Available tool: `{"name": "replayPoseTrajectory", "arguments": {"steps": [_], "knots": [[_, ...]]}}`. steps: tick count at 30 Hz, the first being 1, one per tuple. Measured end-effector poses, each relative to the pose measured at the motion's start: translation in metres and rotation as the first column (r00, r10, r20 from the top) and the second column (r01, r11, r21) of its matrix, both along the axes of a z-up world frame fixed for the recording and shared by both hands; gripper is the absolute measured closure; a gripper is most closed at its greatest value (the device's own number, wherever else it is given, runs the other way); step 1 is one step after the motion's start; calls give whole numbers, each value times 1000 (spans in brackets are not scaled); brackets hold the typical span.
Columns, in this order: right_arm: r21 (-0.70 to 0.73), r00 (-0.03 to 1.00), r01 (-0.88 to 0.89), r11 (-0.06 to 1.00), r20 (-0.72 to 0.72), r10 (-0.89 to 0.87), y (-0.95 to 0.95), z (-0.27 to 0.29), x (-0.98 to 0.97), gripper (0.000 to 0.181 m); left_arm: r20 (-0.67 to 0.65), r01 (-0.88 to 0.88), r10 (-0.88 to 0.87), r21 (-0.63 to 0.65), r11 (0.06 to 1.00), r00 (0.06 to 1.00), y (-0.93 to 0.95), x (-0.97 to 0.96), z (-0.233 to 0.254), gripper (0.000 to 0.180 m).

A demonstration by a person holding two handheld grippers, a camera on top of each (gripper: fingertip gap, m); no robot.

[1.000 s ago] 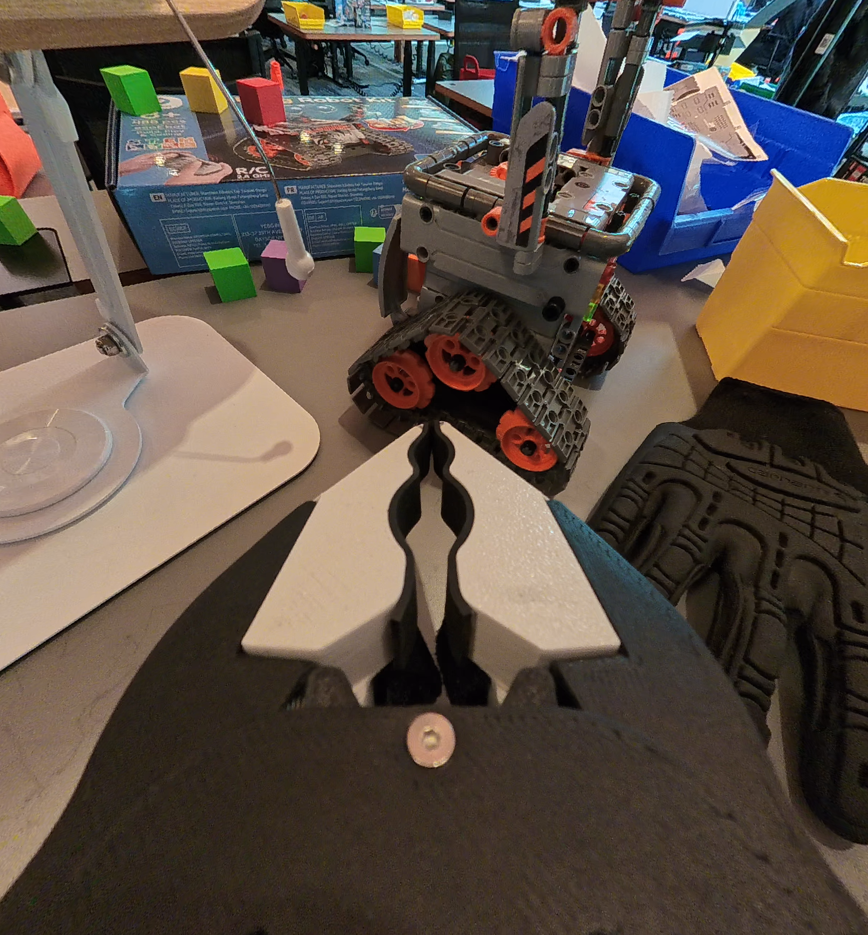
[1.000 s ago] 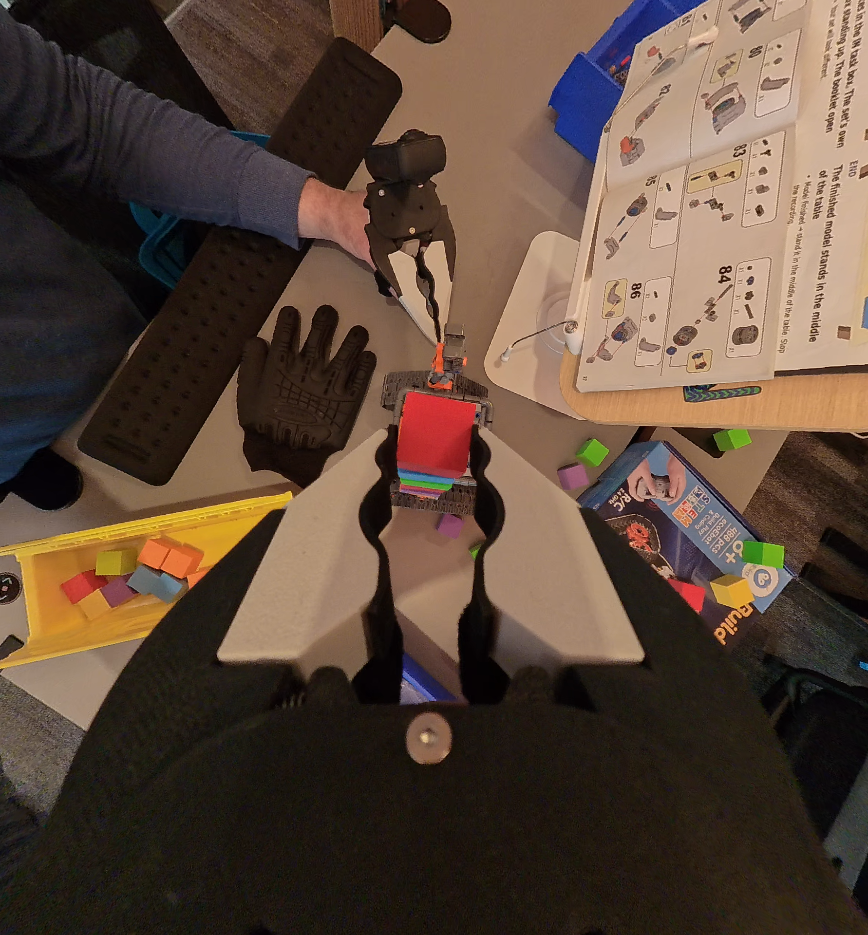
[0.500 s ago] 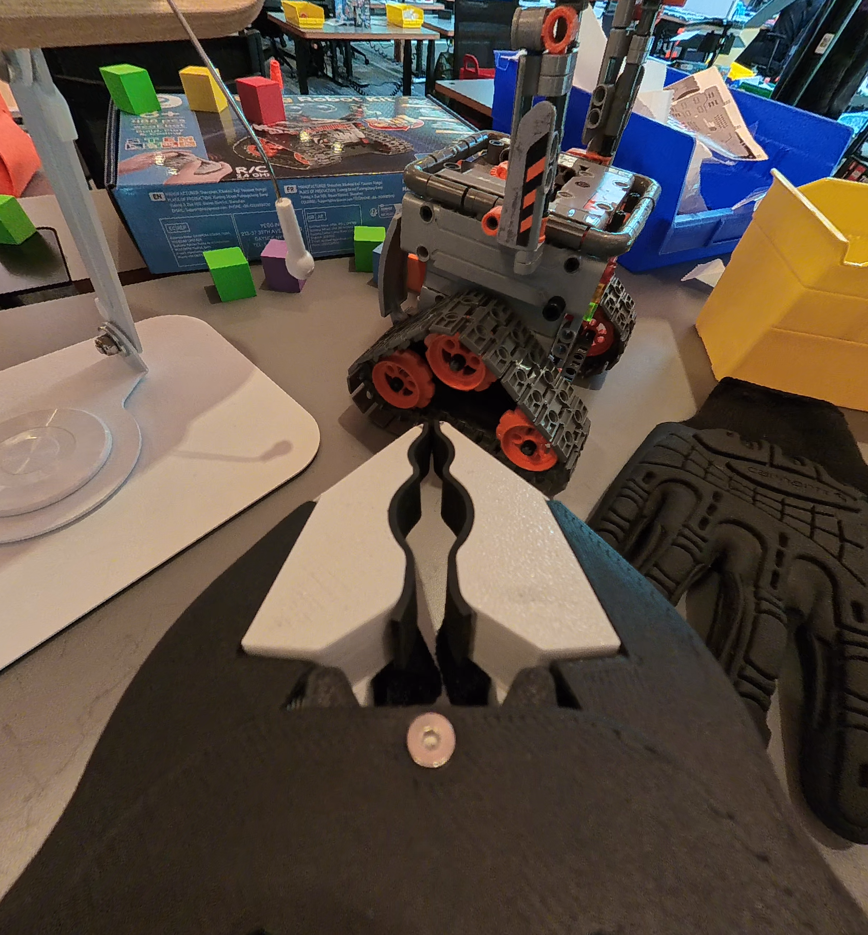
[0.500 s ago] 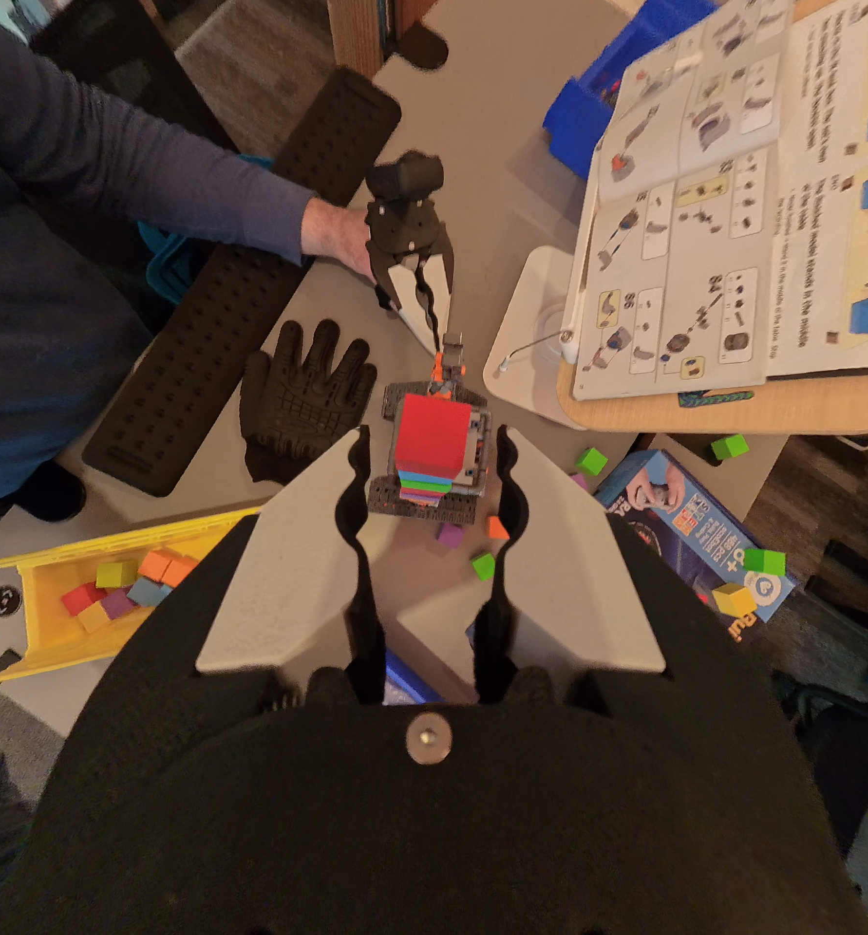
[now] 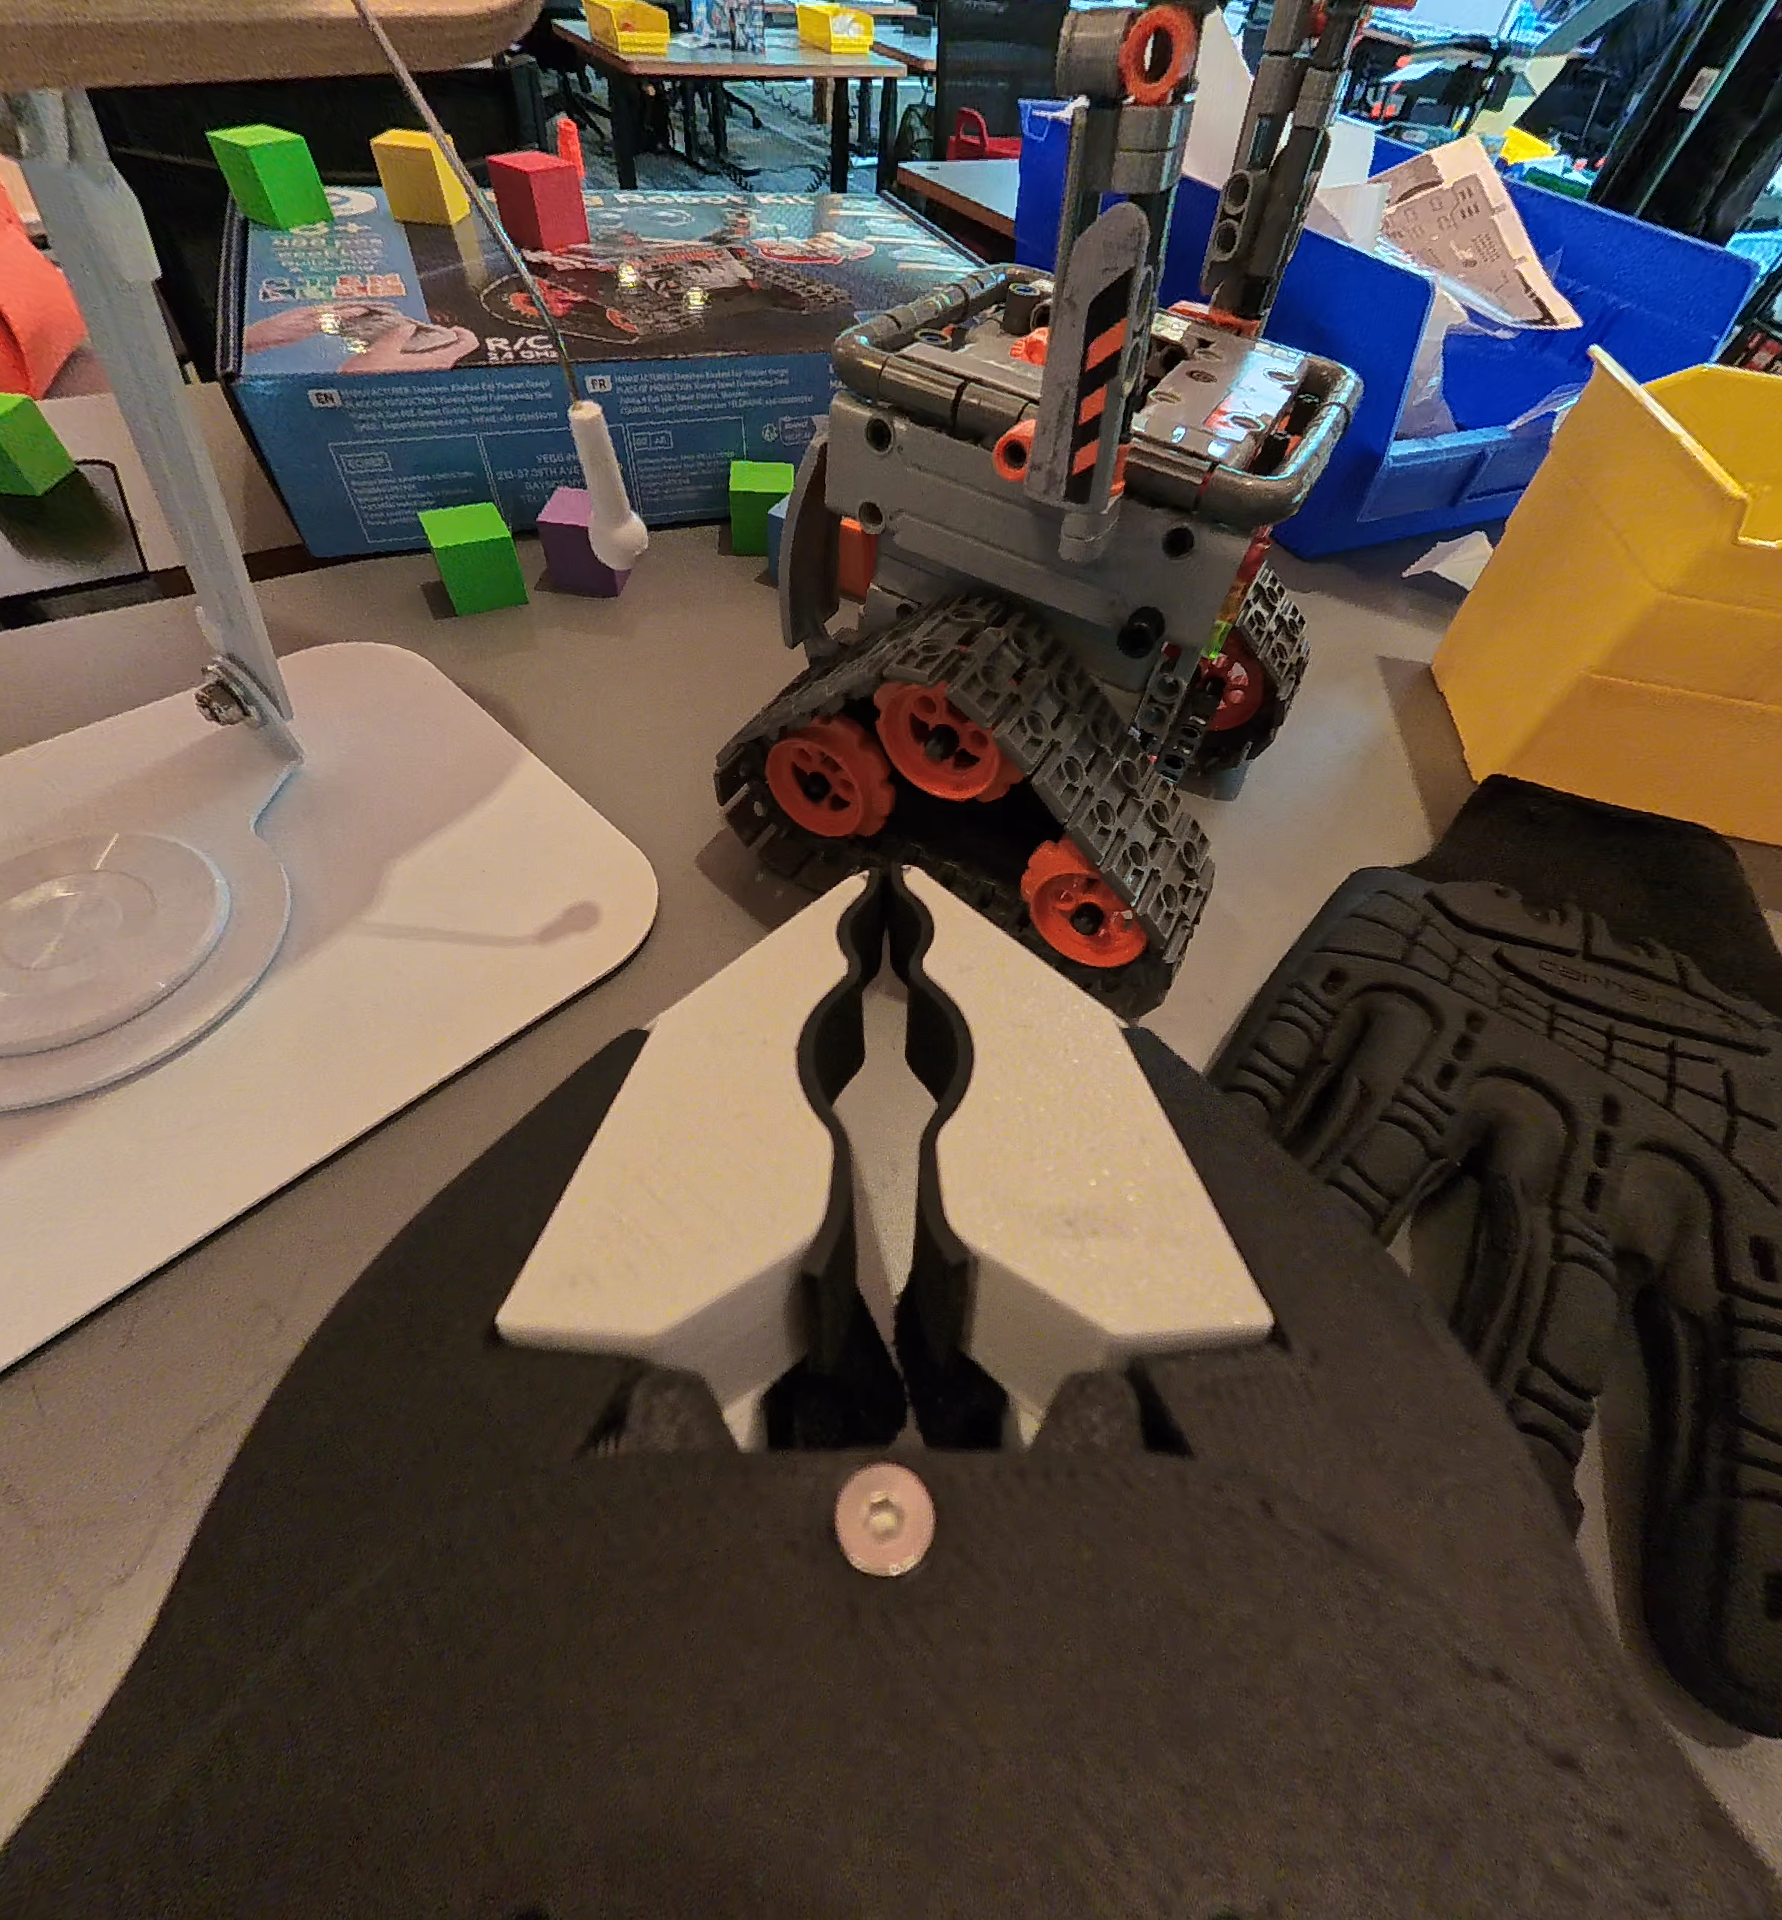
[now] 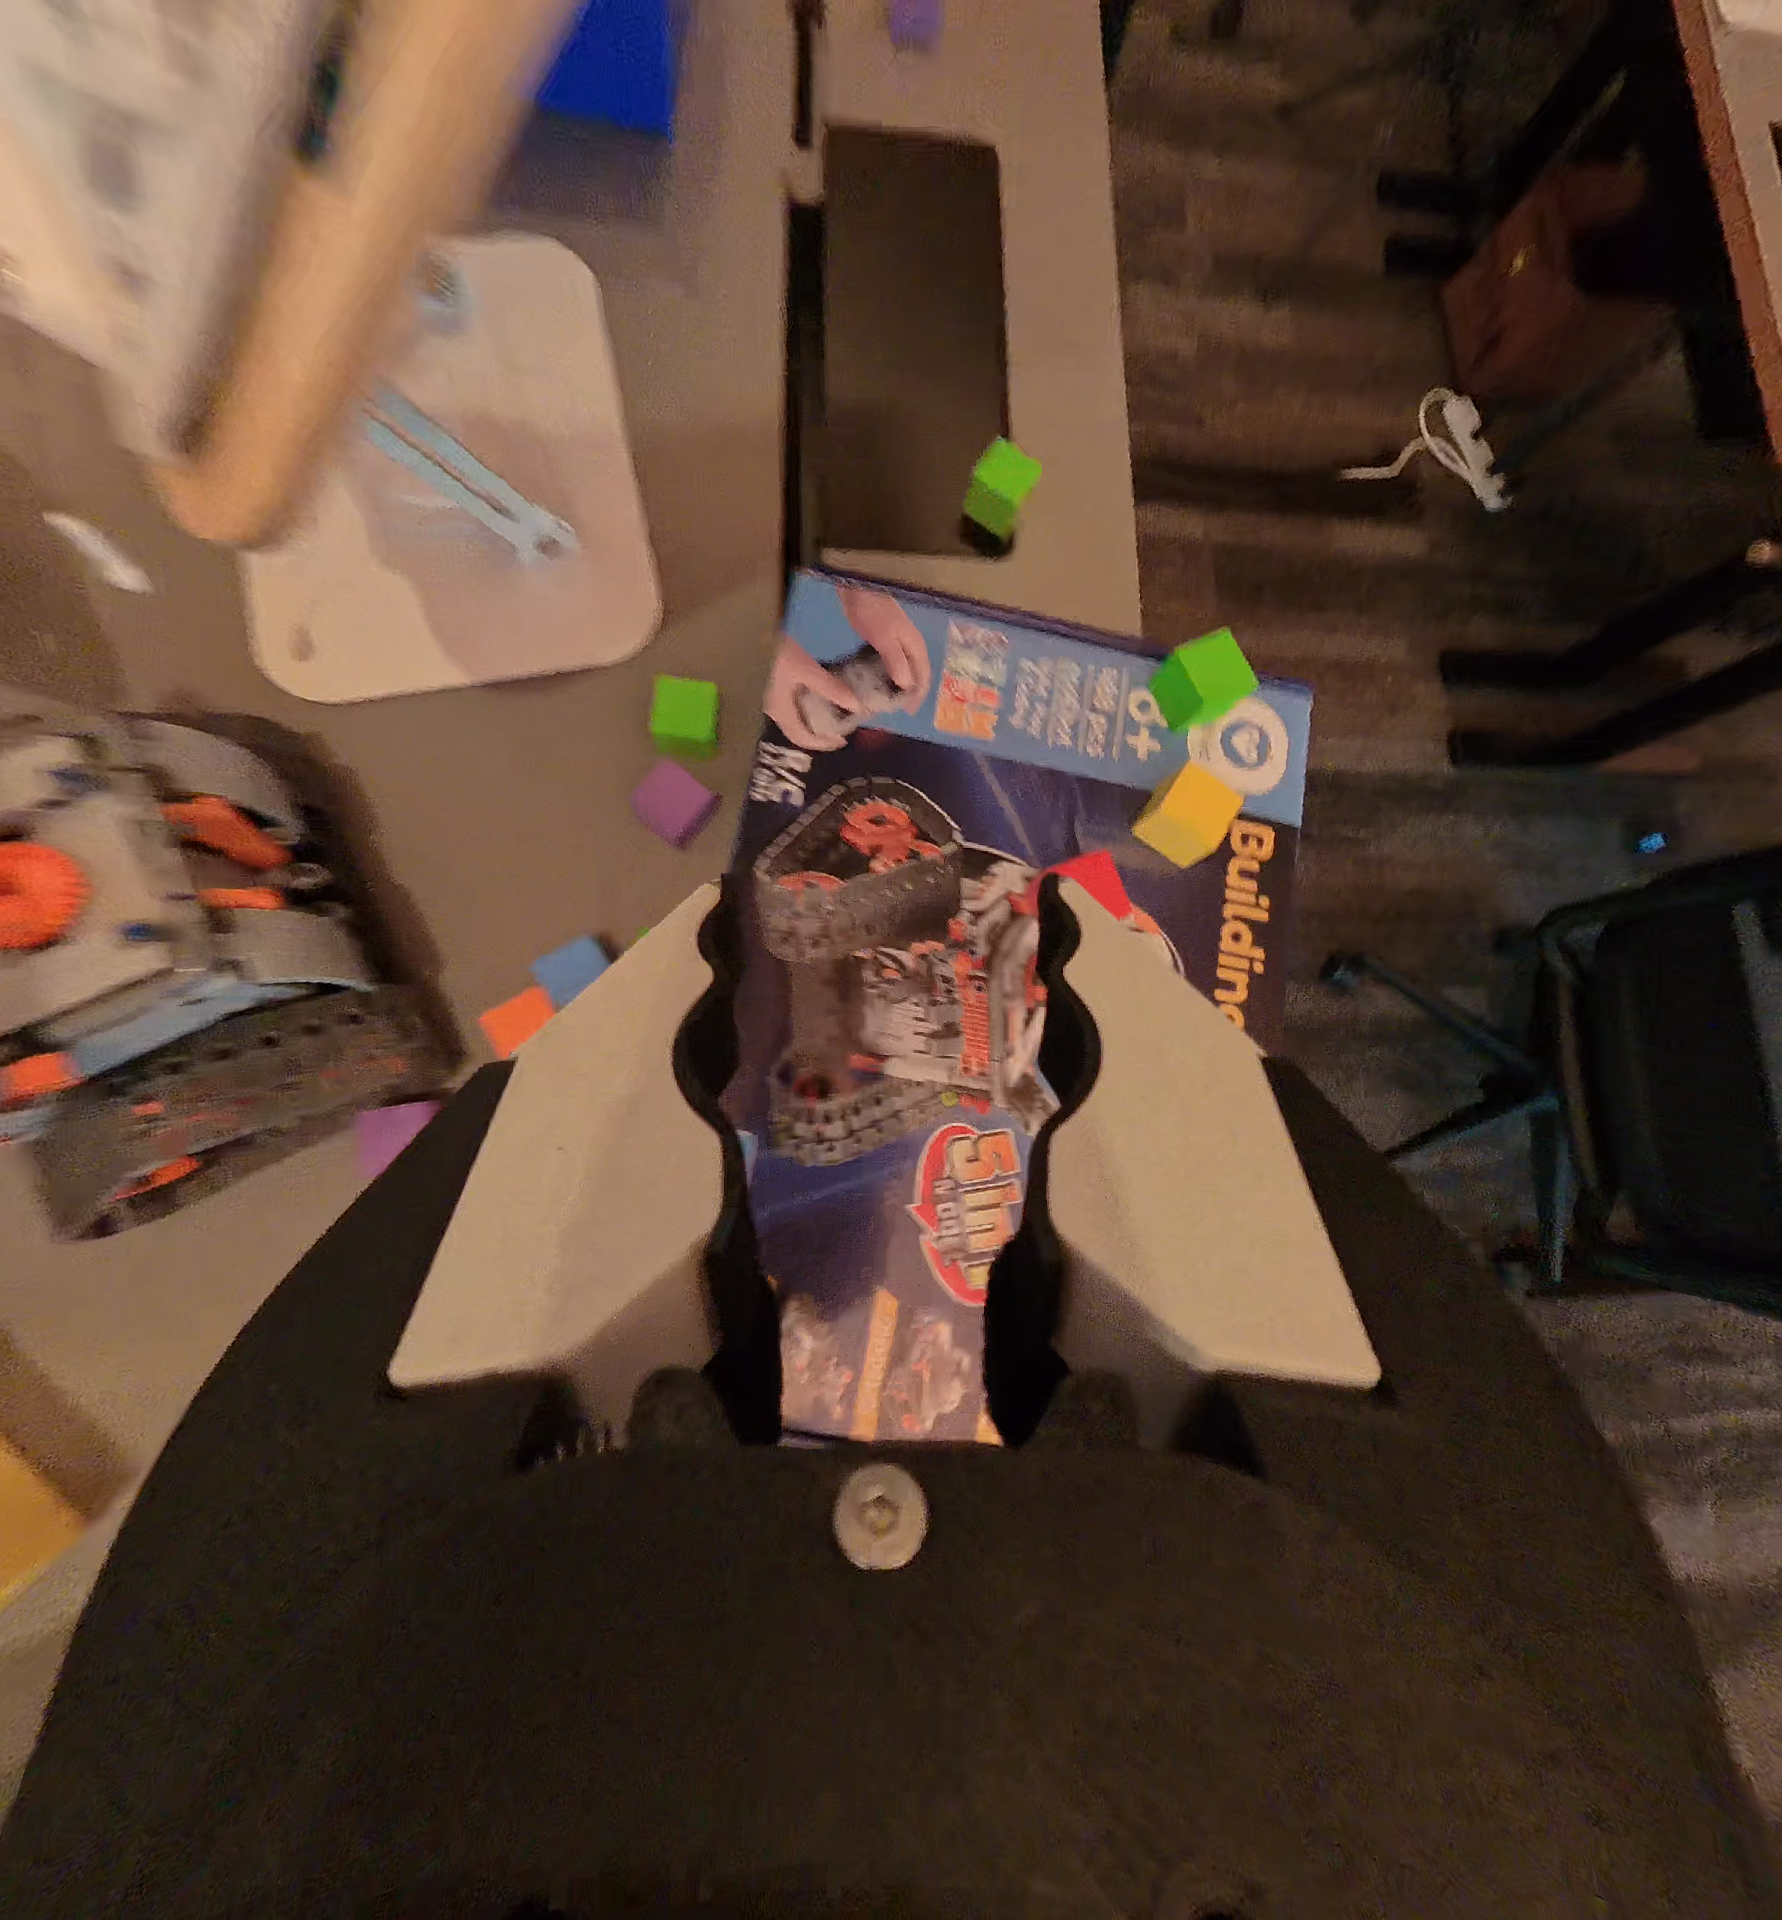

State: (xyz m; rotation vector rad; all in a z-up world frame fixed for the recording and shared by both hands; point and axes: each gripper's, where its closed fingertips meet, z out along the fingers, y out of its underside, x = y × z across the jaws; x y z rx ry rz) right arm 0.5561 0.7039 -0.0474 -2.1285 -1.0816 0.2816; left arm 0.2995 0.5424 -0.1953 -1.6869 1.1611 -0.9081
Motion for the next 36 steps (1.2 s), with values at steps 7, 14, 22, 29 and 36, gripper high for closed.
{"name": "replayPoseTrajectory", "arguments": {"steps": [7,14,22,29,36], "knots": [[-42,1000,30,999,1,-30,62,-96,21,133,-4,-7,7,0,1000,1000,1,0,-1,180],[-57,999,26,998,49,-23,90,-129,28,137,0,1,-1,-5,1000,1000,1,1,0,180],[-97,998,60,993,23,-58,83,-113,29,151,12,7,-7,-6,1000,1000,0,1,1,180],[-34,997,-4,999,-78,1,1,29,9,152,25,12,-11,-6,1000,1000,-1,2,4,180],[59,989,-144,988,-37,146,-111,157,-44,152,22,3,-3,-3,1000,1000,0,2,4,180]]}}
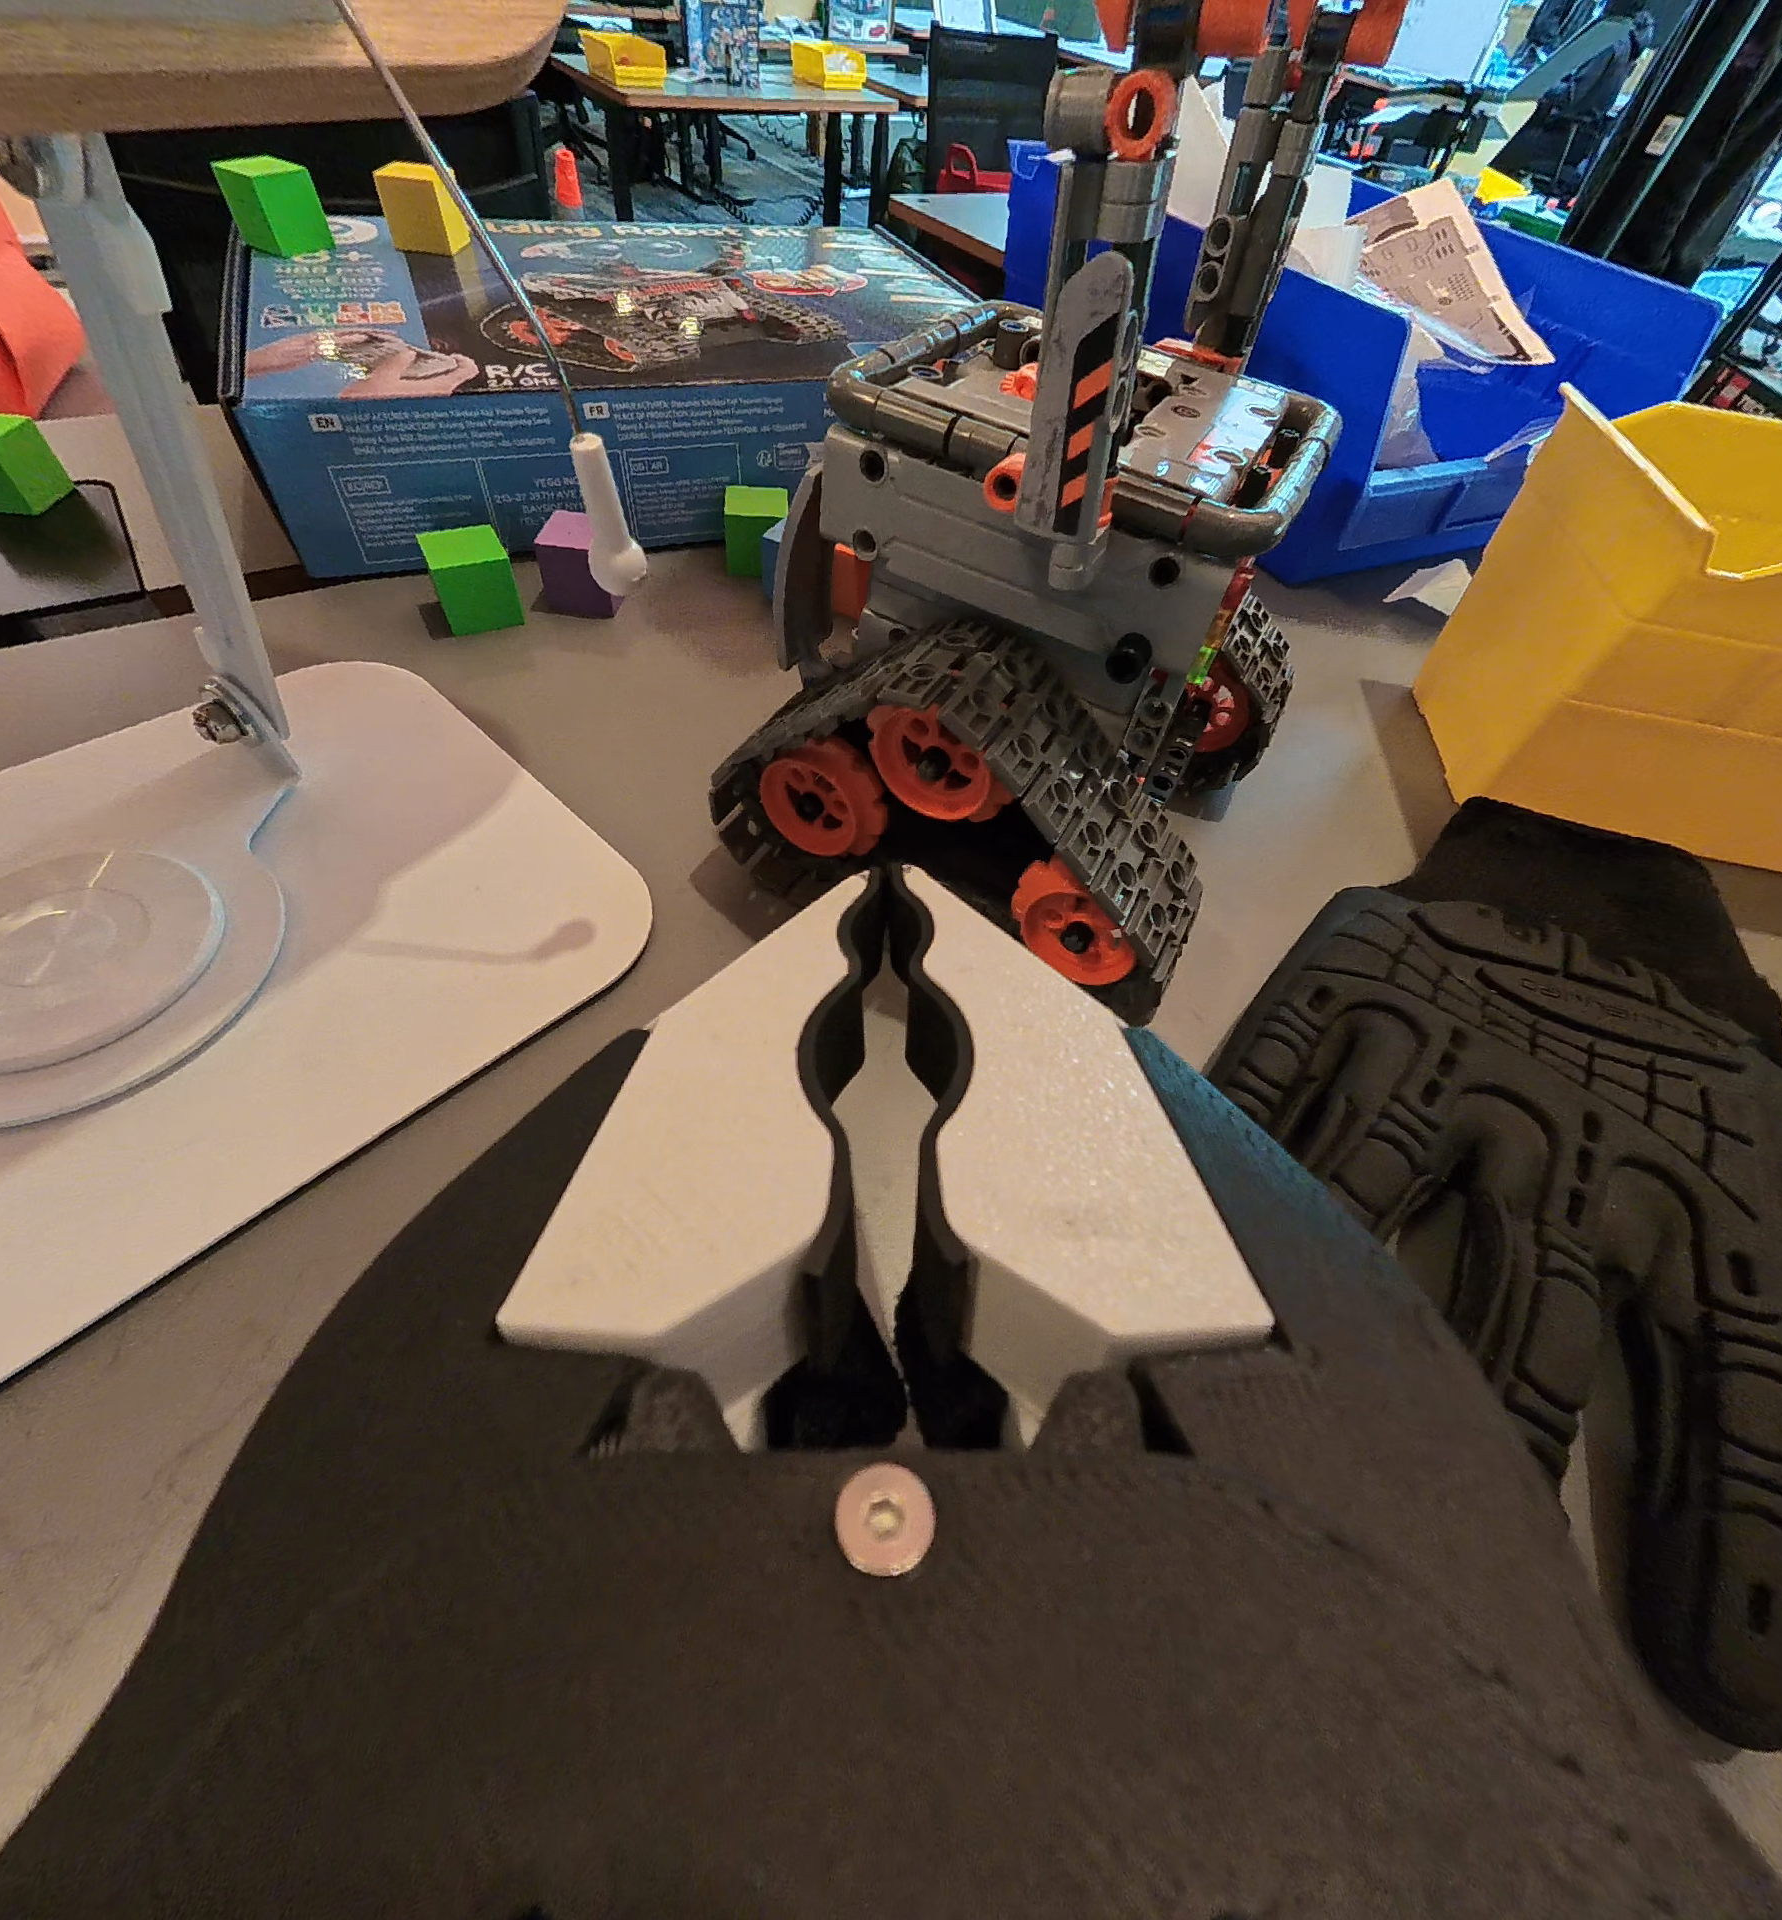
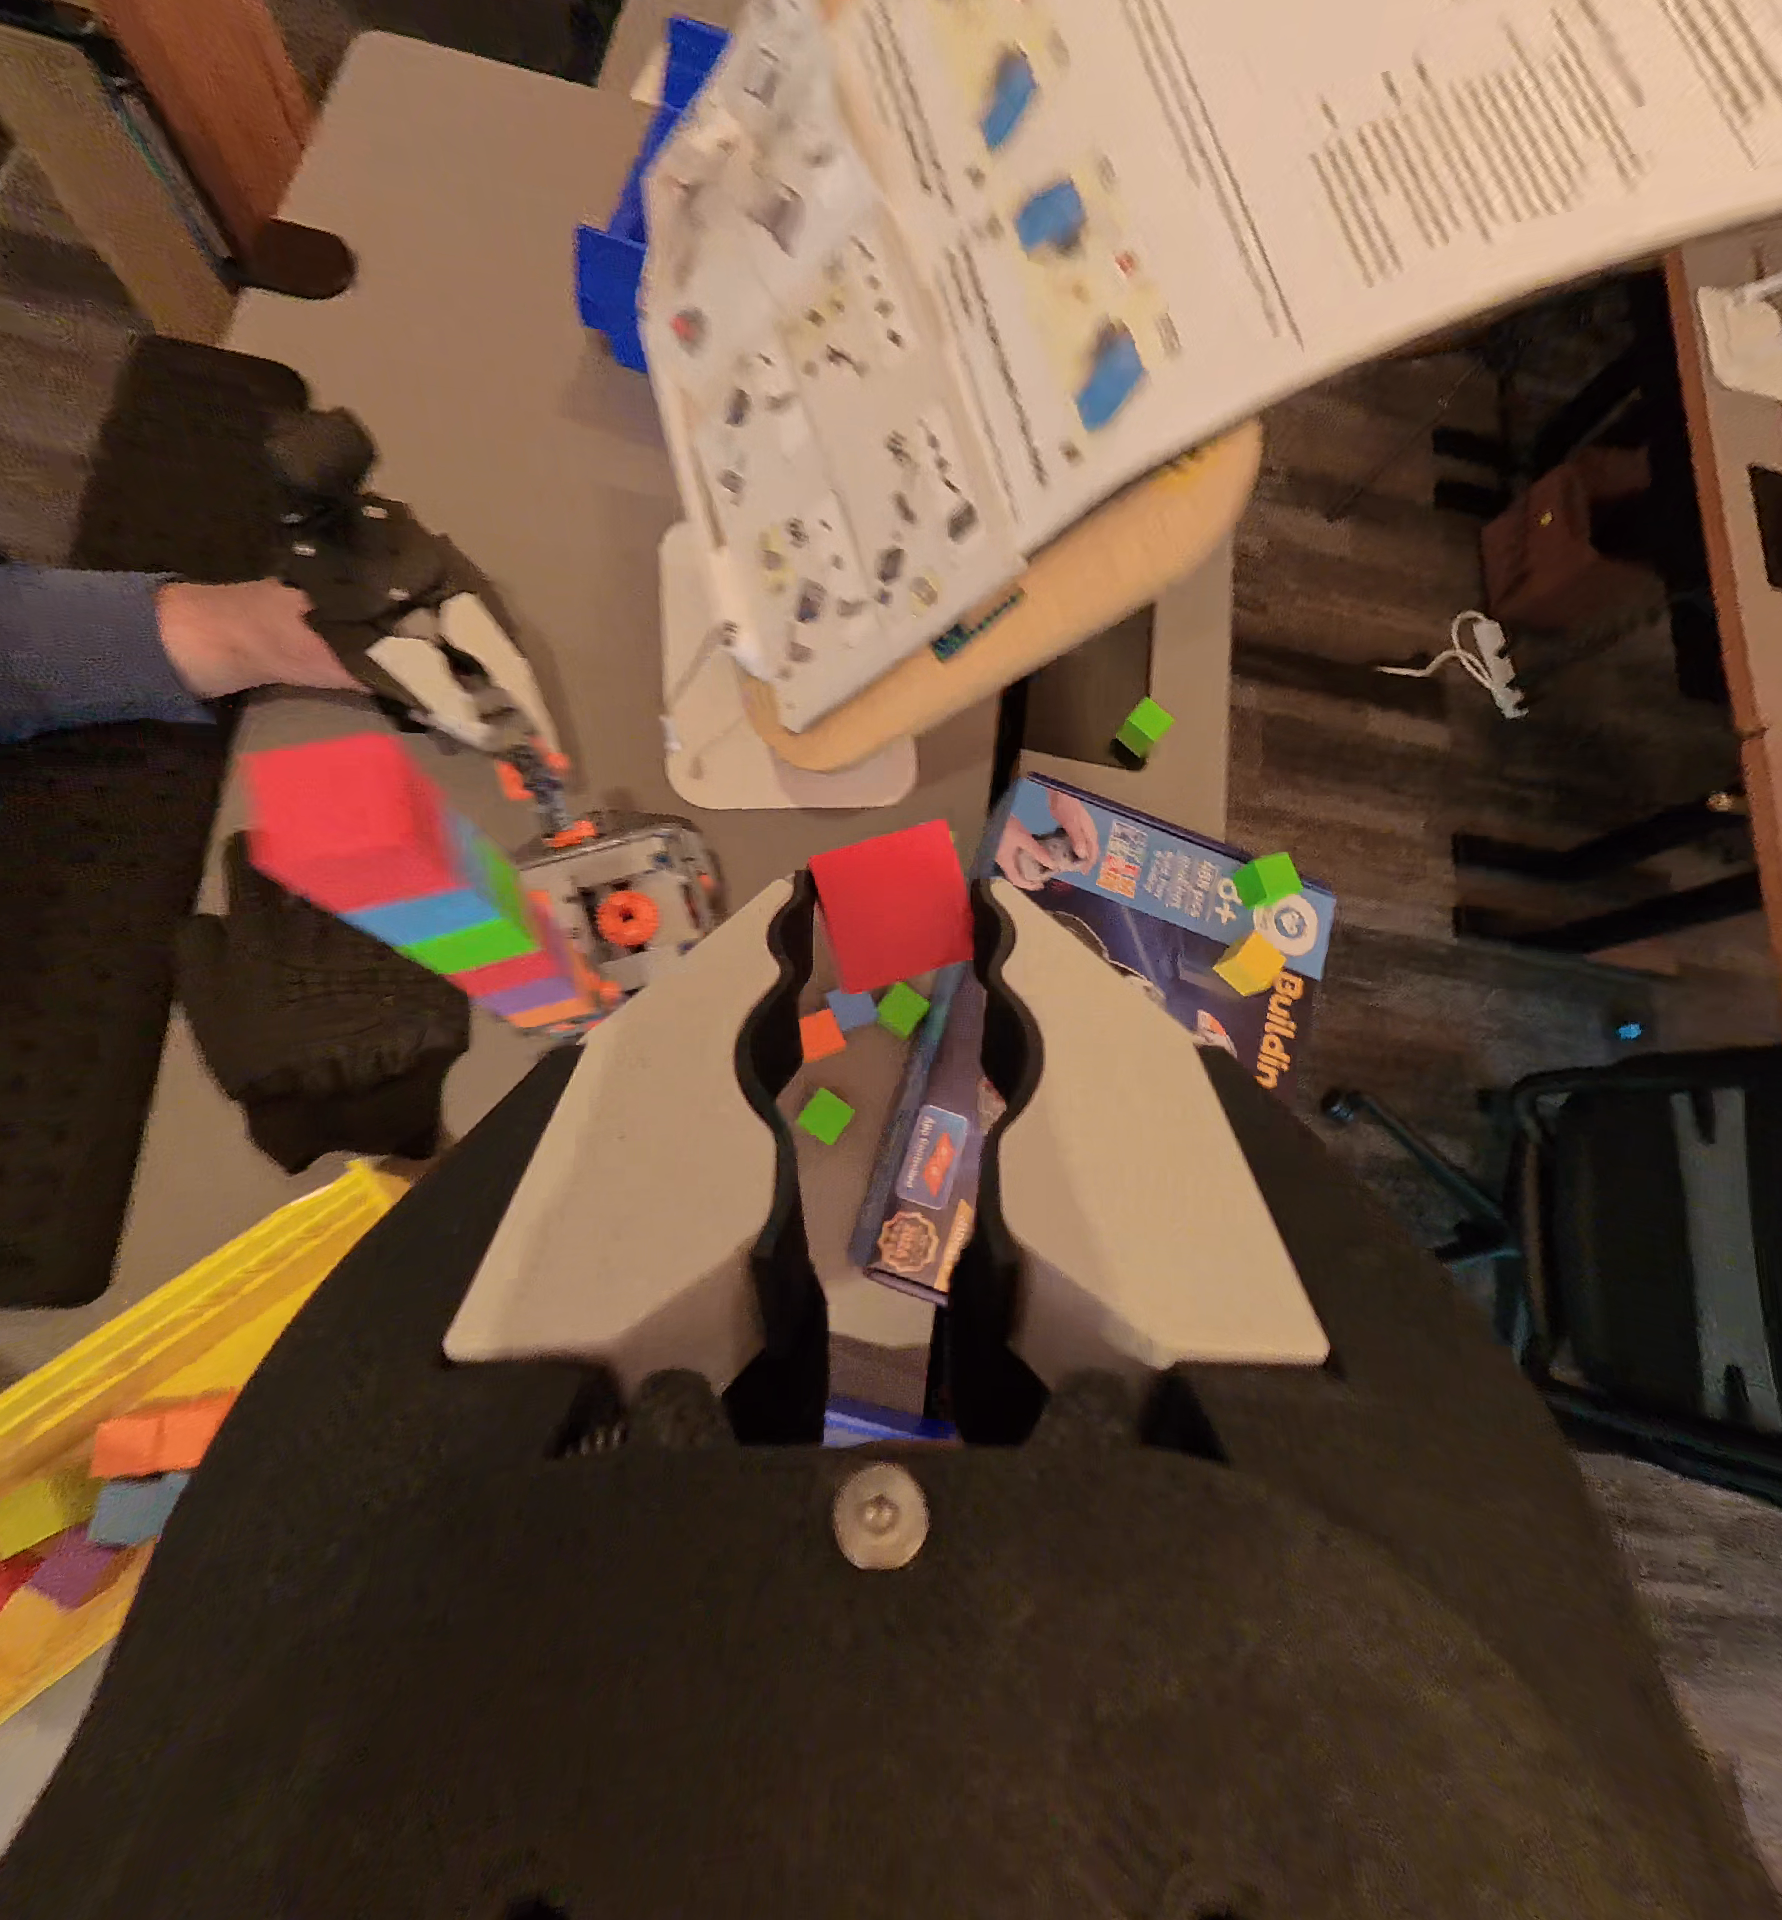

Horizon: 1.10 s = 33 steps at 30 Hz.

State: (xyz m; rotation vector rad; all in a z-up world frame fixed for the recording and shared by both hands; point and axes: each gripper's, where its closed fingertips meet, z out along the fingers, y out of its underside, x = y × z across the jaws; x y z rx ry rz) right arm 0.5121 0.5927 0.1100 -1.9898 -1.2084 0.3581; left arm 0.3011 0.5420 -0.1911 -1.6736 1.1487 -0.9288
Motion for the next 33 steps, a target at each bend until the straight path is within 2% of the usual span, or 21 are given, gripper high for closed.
{"name": "replayPoseTrajectory", "arguments": {"steps": [4,8,19,33], "knots": [[2,997,-76,997,13,76,-48,37,-34,152,-2,-5,5,-1,1000,1000,1,-1,-1,180],[-9,992,-110,994,55,110,-75,49,-56,152,2,-9,9,-1,1000,1000,1,-1,0,180],[-115,976,-130,985,161,148,-92,21,-77,152,-3,-8,8,3,1000,1000,0,-1,-1,180],[-131,970,-74,989,221,102,-86,0,-79,152,-4,-9,9,1,1000,1000,1,-1,-1,180]]}}
